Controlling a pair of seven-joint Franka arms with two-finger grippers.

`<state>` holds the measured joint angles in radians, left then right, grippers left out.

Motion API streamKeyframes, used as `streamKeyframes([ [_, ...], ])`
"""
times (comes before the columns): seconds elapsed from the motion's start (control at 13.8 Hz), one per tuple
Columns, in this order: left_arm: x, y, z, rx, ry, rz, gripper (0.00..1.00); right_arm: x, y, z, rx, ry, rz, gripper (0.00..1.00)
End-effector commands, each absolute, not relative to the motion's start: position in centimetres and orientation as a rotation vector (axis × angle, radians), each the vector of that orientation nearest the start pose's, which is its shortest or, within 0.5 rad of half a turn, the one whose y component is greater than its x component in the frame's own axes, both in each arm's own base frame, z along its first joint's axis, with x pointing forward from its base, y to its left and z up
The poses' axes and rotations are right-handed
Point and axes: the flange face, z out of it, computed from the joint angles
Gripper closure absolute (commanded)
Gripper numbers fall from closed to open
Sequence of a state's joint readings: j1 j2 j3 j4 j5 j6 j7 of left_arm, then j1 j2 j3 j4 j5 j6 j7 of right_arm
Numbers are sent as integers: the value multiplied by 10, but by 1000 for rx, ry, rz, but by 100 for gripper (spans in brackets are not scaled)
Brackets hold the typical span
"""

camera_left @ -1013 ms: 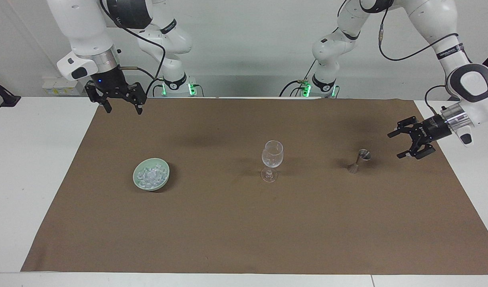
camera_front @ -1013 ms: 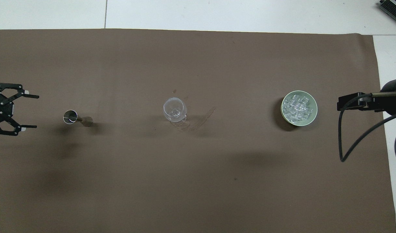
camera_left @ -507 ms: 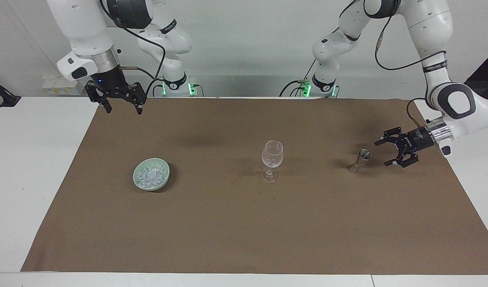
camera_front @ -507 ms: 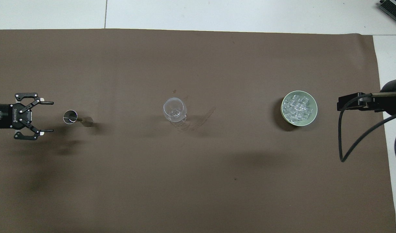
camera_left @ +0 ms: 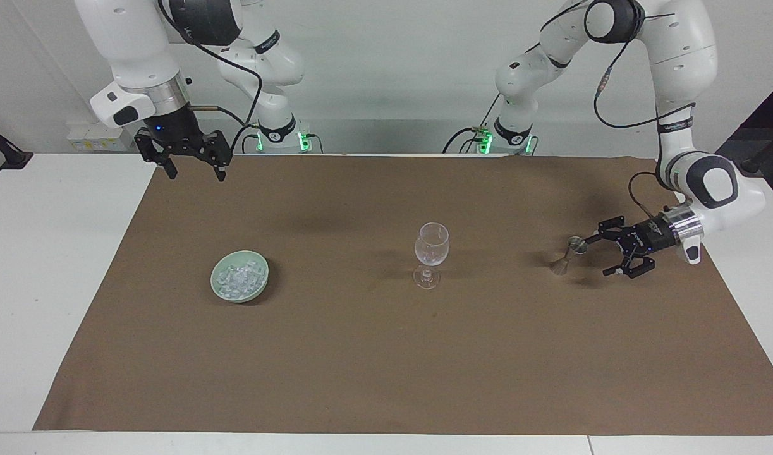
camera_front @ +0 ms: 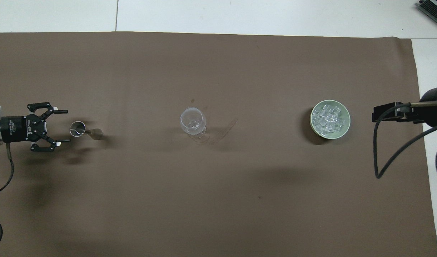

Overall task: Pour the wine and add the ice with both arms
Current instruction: 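Close the left gripper around the small dark bottle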

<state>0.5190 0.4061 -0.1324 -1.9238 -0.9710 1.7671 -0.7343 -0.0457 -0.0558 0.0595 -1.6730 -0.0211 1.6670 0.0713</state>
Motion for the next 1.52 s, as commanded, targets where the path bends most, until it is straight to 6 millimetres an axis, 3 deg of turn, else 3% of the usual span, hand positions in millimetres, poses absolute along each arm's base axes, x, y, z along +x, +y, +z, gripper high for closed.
streamKeyframes([
  [0.0,560,141,273,1504,1591,-792,0,548,4,617,-3157,64,-83,0],
  [0.22,557,116,263,1511,1568,-810,0,548,4,617,-3157,64,-83,0],
  [0.43,556,104,261,1533,1550,-820,0,548,4,617,-3157,66,-83,0],
  [1.09,548,101,259,1525,1551,-847,0,548,4,617,-3157,64,-83,0],
  [1.23,547,103,260,1523,1551,-848,11,548,4,617,-3157,64,-83,0],
  [1.45,544,104,260,1516,1548,-861,21,548,4,617,-3157,64,-83,0],
])
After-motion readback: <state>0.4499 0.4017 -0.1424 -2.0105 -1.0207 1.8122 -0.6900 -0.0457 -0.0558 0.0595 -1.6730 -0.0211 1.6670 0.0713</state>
